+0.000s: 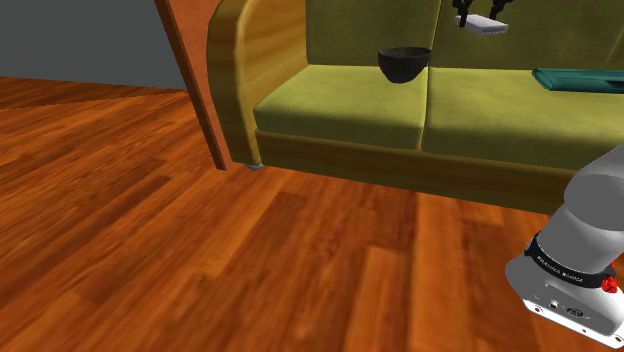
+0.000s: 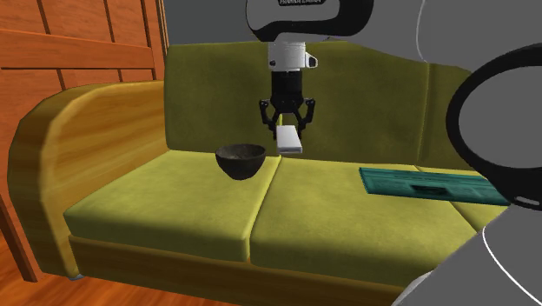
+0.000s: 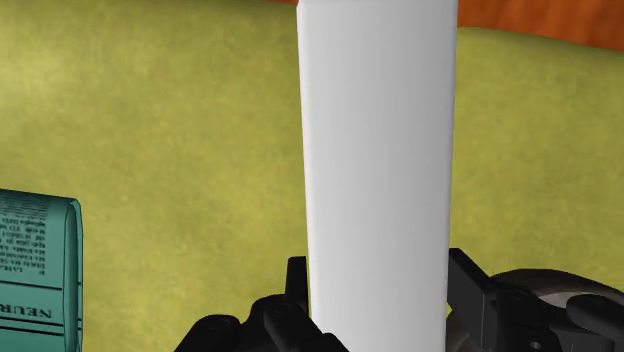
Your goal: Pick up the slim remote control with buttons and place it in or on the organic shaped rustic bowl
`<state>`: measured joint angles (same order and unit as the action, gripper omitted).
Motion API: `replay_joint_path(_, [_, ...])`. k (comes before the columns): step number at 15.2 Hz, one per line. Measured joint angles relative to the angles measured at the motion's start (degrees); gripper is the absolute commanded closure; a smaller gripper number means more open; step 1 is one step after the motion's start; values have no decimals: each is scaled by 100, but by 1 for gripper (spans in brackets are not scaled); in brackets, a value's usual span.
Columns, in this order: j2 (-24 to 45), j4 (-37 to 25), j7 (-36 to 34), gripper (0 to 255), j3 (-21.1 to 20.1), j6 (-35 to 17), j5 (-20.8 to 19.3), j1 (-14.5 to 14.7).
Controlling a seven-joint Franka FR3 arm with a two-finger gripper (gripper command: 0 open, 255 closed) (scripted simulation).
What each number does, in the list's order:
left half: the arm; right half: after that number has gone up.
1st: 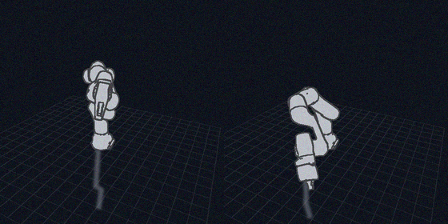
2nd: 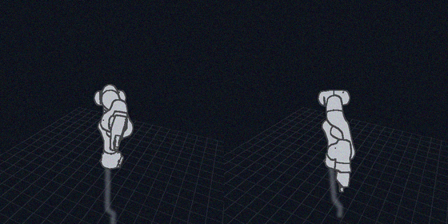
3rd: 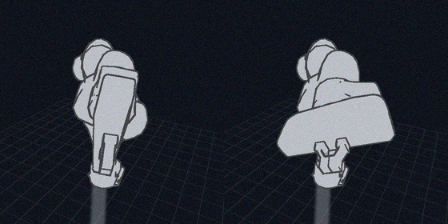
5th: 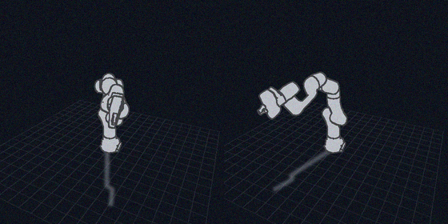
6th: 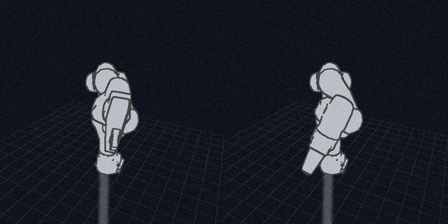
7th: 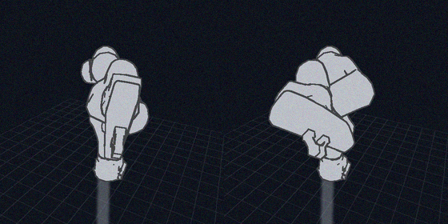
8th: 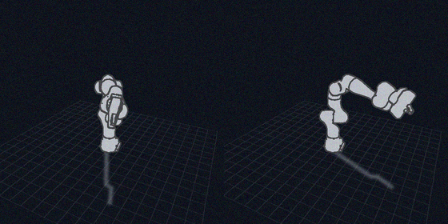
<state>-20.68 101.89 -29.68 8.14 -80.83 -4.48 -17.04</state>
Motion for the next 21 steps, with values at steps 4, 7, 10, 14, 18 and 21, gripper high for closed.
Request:
replay_joint_path(4, [883,-897,-67,255,-24,31,129,63])
replay_joint_path(7, [1605,-1668,-54,255,0,85,224,72])
replay_joint_path(10, [2391,-2674,-66,255,4,315,337,74])
replay_joint_path(14, [3673,-4414,-90,255,1,781,522,16])
replay_joint_path(18, [4390,-5360,-92,255,-10,1023,618,-52])
replay_joint_path(21, [4084,-4640,-113,255,-10,605,573,7])
